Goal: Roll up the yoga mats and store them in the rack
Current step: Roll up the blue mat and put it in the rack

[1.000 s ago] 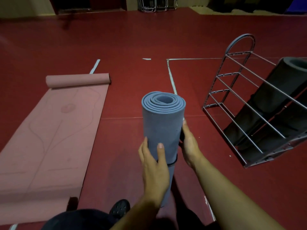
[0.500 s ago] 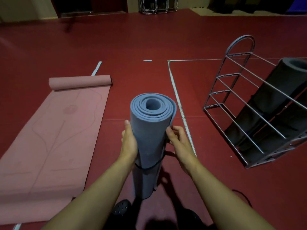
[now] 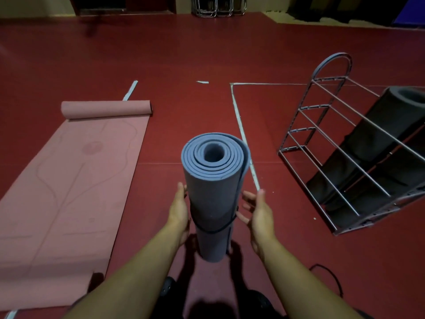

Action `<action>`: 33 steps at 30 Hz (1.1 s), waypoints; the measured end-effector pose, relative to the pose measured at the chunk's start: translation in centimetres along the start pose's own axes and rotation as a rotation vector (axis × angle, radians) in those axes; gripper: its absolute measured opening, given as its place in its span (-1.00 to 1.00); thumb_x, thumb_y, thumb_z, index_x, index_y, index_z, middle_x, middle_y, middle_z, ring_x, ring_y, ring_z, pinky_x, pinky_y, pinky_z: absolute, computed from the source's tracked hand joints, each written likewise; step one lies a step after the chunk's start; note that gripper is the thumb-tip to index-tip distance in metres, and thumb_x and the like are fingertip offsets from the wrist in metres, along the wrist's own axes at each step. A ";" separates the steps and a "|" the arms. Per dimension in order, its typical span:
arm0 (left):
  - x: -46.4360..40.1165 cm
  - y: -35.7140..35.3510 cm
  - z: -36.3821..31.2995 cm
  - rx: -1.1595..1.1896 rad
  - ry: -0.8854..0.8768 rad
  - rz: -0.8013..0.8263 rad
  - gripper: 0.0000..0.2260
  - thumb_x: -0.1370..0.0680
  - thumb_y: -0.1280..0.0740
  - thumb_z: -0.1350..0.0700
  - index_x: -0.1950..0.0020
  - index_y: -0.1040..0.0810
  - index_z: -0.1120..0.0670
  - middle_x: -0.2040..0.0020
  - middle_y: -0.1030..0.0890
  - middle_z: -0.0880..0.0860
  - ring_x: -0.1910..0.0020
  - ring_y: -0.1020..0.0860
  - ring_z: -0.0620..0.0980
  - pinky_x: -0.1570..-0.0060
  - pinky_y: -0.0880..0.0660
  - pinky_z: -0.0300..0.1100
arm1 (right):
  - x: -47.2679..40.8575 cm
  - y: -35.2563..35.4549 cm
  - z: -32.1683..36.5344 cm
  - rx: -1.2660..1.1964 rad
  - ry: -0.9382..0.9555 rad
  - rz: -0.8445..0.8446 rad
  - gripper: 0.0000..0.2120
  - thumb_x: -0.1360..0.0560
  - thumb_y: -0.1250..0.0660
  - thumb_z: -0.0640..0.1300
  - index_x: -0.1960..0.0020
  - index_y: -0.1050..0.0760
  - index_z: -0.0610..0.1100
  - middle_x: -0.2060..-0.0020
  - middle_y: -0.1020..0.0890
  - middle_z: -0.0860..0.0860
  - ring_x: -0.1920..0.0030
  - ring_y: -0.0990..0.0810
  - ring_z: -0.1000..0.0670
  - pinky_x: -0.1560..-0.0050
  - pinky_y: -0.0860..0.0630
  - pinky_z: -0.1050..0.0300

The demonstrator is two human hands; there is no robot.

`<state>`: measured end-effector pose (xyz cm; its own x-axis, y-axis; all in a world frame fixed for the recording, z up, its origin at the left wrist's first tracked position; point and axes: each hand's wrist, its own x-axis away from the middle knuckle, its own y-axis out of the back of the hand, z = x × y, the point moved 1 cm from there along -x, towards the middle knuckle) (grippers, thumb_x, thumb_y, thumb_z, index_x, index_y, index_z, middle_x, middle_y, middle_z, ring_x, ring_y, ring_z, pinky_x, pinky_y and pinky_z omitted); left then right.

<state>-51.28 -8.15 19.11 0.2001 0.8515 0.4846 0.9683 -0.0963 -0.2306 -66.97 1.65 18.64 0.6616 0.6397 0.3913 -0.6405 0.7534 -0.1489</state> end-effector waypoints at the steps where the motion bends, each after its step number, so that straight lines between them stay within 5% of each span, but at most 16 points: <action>1: -0.8 0.5 1.1 -0.051 0.036 -0.026 -0.62 -0.70 -0.16 -0.16 -0.28 -0.63 0.02 -0.09 -0.68 -0.12 -0.05 -0.55 -0.08 -0.01 -0.38 -0.08 | -0.2 0.0 -1.0 0.047 -0.041 -0.047 -0.64 -0.71 -0.19 0.08 -0.14 -0.62 -0.15 -0.07 -0.65 -0.06 0.02 -0.60 0.02 0.07 -0.61 0.07; 3: -1.7 1.3 2.9 -0.087 0.078 -0.082 -0.68 -0.68 -0.26 -0.04 -0.23 -0.65 0.14 0.07 -0.68 -0.04 0.08 -0.51 -0.03 0.16 -0.40 -0.12 | -0.9 -0.1 -3.4 0.095 -0.141 -0.088 -0.78 -0.68 -0.29 -0.03 -0.05 -0.61 -0.15 0.05 -0.65 -0.08 0.14 -0.58 0.01 0.17 -0.59 0.06; 7: -2.8 1.4 5.3 -0.142 0.001 -0.188 -0.79 -0.63 -0.41 0.04 0.12 -0.65 0.15 0.24 -0.64 0.05 0.22 -0.53 -0.02 0.18 -0.52 -0.14 | -2.9 0.2 -6.9 0.195 -0.077 -0.229 -0.65 -0.63 -0.33 0.05 0.28 -0.58 -0.07 0.28 -0.70 -0.08 0.15 -0.68 -0.13 -0.01 -0.64 -0.31; 12: -4.3 0.9 6.6 -0.243 -0.074 -0.240 -0.78 -0.62 -0.42 0.03 0.18 -0.63 0.11 0.24 -0.67 0.07 0.21 -0.55 0.02 0.03 -0.60 0.06 | -5.6 1.0 -9.5 0.277 -0.064 -0.287 -0.71 -0.58 -0.35 0.08 0.22 -0.61 -0.06 0.25 -0.73 -0.03 0.10 -0.71 -0.17 0.00 -0.65 -0.26; 14: -4.7 0.7 6.8 -0.287 -0.076 -0.269 -0.77 -0.63 -0.40 0.06 0.17 -0.62 0.14 0.25 -0.66 0.05 0.23 -0.54 0.01 0.04 -0.58 0.06 | -6.4 1.6 -10.3 0.294 -0.092 -0.281 -0.65 -0.60 -0.34 0.04 0.31 -0.58 -0.08 0.38 -0.67 0.01 0.24 -0.65 -0.14 0.06 -0.64 -0.17; 16: -4.8 0.6 7.0 -0.318 -0.040 -0.303 -0.69 -0.64 -0.37 0.10 0.29 -0.52 0.14 0.37 -0.54 0.01 0.28 -0.45 -0.02 0.16 -0.49 0.01 | -6.7 2.3 -10.7 0.313 -0.145 -0.291 -0.56 -0.62 -0.34 -0.04 0.41 -0.49 -0.10 0.48 -0.54 -0.01 0.34 -0.49 -0.08 0.17 -0.52 -0.16; 20: -5.3 0.7 8.0 -0.290 0.092 -0.269 -0.46 -0.64 -0.36 0.20 0.56 -0.37 0.09 0.51 -0.40 -0.01 0.30 -0.35 -0.02 0.15 -0.39 -0.07 | -6.4 2.6 -10.7 0.247 -0.246 -0.269 -0.62 -0.62 -0.38 -0.06 0.34 -0.57 -0.16 0.34 -0.59 -0.14 0.27 -0.50 -0.10 0.11 -0.53 -0.12; 24: -4.9 0.7 6.9 -0.256 0.111 -0.243 -0.76 -0.62 -0.32 0.18 0.25 -0.55 0.10 0.29 -0.56 0.09 0.18 -0.49 0.03 0.06 -0.43 -0.08 | -5.1 2.1 -7.6 0.196 -0.179 -0.326 -0.68 -0.65 -0.32 -0.02 0.18 -0.58 -0.21 0.24 -0.59 -0.14 0.18 -0.50 -0.12 0.03 -0.46 0.00; 25: -4.6 0.6 6.4 -0.244 0.093 -0.260 -0.79 -0.64 -0.32 0.12 0.16 -0.59 0.17 0.21 -0.63 0.18 0.10 -0.33 -0.06 0.04 -0.49 0.02 | -4.5 1.9 -6.2 0.181 -0.132 -0.365 -0.66 -0.67 -0.29 0.00 0.14 -0.59 -0.22 0.23 -0.59 -0.12 0.16 -0.50 -0.13 0.02 -0.43 0.03; 26: -4.5 0.6 5.8 -0.238 0.067 -0.293 -0.74 -0.65 -0.32 0.05 0.05 -0.61 0.24 0.10 -0.67 0.27 -0.23 -0.52 0.37 -0.04 -0.55 0.13 | -3.8 1.7 -4.7 0.145 -0.082 -0.391 -0.64 -0.68 -0.25 0.03 0.09 -0.60 -0.23 0.21 -0.62 -0.11 0.13 -0.52 -0.14 0.01 -0.42 0.06; 27: -4.1 0.4 4.9 -0.221 0.035 -0.326 -0.67 -0.66 -0.30 -0.02 -0.04 -0.62 0.26 0.03 -0.68 0.29 0.03 -0.62 0.31 -0.14 -0.55 0.20 | -3.1 1.3 -3.2 0.092 -0.020 -0.401 -0.62 -0.69 -0.22 0.05 0.04 -0.62 -0.22 0.16 -0.66 -0.10 0.08 -0.58 -0.13 -0.03 -0.44 0.06; 30: -1.4 -1.0 0.6 -0.113 -0.140 -0.314 -0.58 -0.68 -0.21 -0.20 -0.17 -0.64 0.12 -0.09 -0.70 0.06 -0.07 -0.64 0.05 -0.28 -0.52 0.13 | -1.0 -0.3 1.8 -0.009 0.191 -0.302 -0.59 -0.71 -0.15 0.12 -0.09 -0.66 -0.13 -0.04 -0.73 -0.04 -0.12 -0.67 -0.03 -0.27 -0.53 -0.03; 33: 2.0 -2.2 -3.7 -0.015 -0.362 -0.129 -0.43 -0.56 -0.15 -0.43 -0.24 -0.64 -0.04 -0.19 -0.70 -0.08 -0.21 -0.63 -0.09 -0.35 -0.48 0.05 | 1.7 -1.9 5.9 0.001 0.364 -0.089 -0.62 -0.65 -0.15 0.29 -0.14 -0.64 0.10 -0.13 -0.70 0.16 -0.23 -0.62 0.15 -0.35 -0.48 0.02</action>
<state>-52.44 -8.13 23.71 0.0128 0.9838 0.1786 0.9847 0.0187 -0.1732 -66.92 0.43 25.01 0.8098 0.5843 0.0539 -0.5747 0.8083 -0.1275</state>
